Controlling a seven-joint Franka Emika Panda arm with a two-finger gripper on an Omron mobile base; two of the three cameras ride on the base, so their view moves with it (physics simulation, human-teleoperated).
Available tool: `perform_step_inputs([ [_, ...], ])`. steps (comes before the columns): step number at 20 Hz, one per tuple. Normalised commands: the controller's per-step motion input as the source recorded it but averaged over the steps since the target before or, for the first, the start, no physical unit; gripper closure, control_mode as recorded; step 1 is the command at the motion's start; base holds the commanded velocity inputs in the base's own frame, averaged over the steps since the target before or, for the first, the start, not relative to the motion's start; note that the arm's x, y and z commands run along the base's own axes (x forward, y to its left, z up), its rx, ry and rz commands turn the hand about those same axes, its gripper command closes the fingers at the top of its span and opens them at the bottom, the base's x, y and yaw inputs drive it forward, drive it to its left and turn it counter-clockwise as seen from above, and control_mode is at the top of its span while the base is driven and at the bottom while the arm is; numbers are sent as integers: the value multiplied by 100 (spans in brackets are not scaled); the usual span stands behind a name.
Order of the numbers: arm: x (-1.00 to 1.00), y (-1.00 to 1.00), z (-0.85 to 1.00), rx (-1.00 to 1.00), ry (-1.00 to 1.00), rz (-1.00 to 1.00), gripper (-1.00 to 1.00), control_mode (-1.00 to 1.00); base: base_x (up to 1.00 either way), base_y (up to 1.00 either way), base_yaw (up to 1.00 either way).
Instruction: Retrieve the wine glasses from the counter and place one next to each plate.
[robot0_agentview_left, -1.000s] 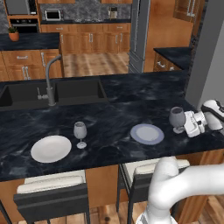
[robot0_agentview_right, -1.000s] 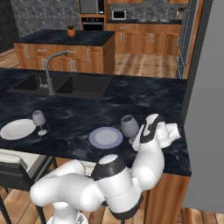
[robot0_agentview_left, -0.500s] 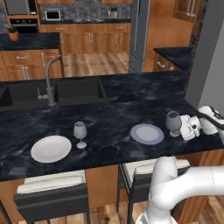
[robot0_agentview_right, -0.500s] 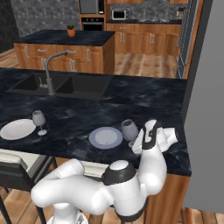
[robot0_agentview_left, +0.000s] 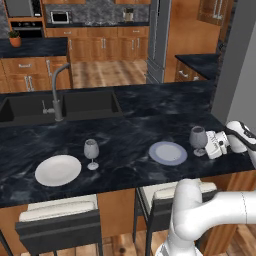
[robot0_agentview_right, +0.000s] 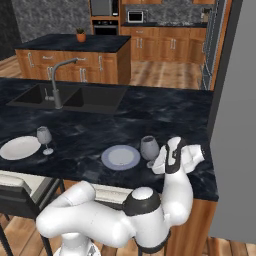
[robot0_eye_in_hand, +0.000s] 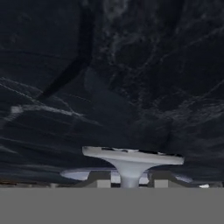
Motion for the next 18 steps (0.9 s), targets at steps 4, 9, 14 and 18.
perform_step_inputs([
  [4,4,-10,-49,0,0,2,-100,-100,0,0,0],
  [9,0,-11,-31,0,1,2,-100,-100,0,0,0],
  [14,0,-3,-6,-3,0,-7,-100,-100,0,0,0],
  [18,0,0,-13,-7,-4,-13,-100,-100,0,0,0],
])
